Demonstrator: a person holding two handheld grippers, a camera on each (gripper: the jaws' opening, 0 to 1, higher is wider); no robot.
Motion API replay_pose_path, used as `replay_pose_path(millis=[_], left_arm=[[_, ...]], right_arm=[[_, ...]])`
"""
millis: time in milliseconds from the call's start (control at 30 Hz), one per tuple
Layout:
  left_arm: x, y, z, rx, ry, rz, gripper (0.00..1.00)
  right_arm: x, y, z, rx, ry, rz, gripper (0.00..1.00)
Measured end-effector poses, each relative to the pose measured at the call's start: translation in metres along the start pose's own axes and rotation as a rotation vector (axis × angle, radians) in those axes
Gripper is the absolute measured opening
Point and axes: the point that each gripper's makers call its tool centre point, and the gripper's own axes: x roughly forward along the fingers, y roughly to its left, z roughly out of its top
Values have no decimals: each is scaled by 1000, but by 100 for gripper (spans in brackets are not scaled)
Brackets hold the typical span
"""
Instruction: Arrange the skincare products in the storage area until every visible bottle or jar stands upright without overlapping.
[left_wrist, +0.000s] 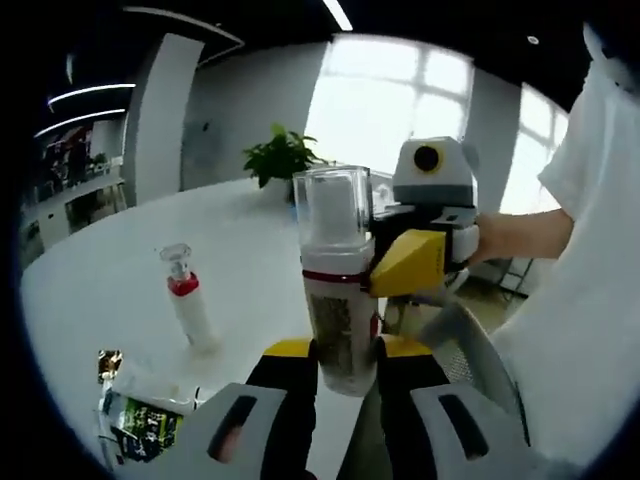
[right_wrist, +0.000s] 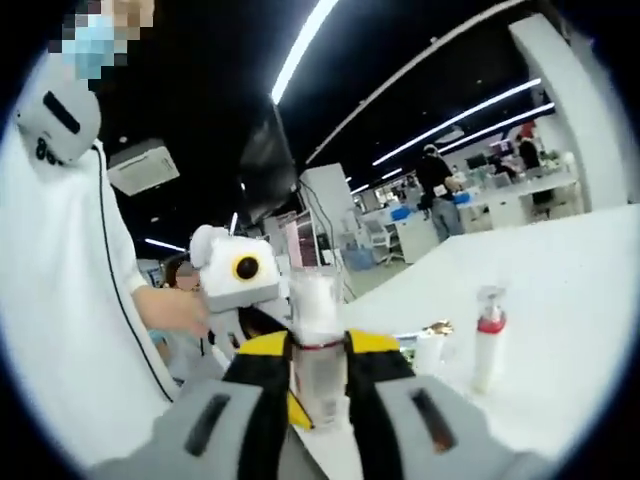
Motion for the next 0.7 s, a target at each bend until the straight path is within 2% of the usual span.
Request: replay_pose_path(millis=[100,200,267,500,700], left_arm=[[4,4,-8,25,36,6,20],[7,8,-10,20,41,7,20],[8,11,-10,19,40,8,20],[16,21,-17,63,81,11,20],[20,30,-24,106,115,13,20]], right_arm=[[1,-8,4,-46,33,-70,22],[1,-15,4,-78,62,-119,23],[2,-17,4,-86,57,-143,23],[5,-20,-4,-100,77,-145,21],[8,-21,-13,-158,116,-101,20]])
